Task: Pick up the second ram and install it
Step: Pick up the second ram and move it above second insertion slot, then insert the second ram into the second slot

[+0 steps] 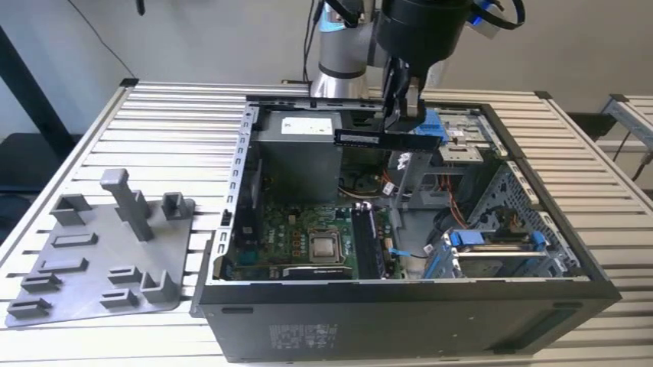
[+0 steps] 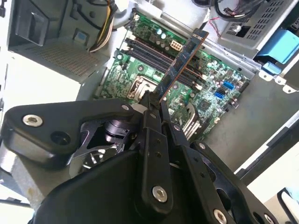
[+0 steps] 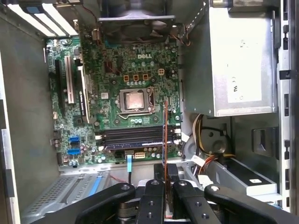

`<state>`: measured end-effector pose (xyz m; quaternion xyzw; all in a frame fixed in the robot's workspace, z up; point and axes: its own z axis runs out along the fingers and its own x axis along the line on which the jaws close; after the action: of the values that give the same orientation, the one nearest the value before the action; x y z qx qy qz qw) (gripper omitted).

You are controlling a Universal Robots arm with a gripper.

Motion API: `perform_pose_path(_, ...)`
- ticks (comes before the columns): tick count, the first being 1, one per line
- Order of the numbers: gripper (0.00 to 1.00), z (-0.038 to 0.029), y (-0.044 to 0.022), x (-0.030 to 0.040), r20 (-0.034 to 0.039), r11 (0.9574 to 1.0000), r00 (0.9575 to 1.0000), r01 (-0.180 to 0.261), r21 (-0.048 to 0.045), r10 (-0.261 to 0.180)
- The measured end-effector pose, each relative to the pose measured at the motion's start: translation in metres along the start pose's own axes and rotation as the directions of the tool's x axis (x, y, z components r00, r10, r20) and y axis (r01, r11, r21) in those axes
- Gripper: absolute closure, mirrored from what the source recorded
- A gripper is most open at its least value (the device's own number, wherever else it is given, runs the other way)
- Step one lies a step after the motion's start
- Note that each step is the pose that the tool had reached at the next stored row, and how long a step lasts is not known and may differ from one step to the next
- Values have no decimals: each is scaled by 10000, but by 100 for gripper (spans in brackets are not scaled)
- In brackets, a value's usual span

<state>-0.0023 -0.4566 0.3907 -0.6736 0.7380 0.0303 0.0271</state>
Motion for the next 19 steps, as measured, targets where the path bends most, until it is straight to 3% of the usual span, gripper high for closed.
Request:
perform_pose_path(10,86,18,15,-161,185,10000,9998,-4,-17,5)
perform_pose_path(15,86,23,19,-212,315,10000,9995,-5,-29,6)
perform_pose_path(19,86,24,20,-215,324,10000,9995,-6,-29,7)
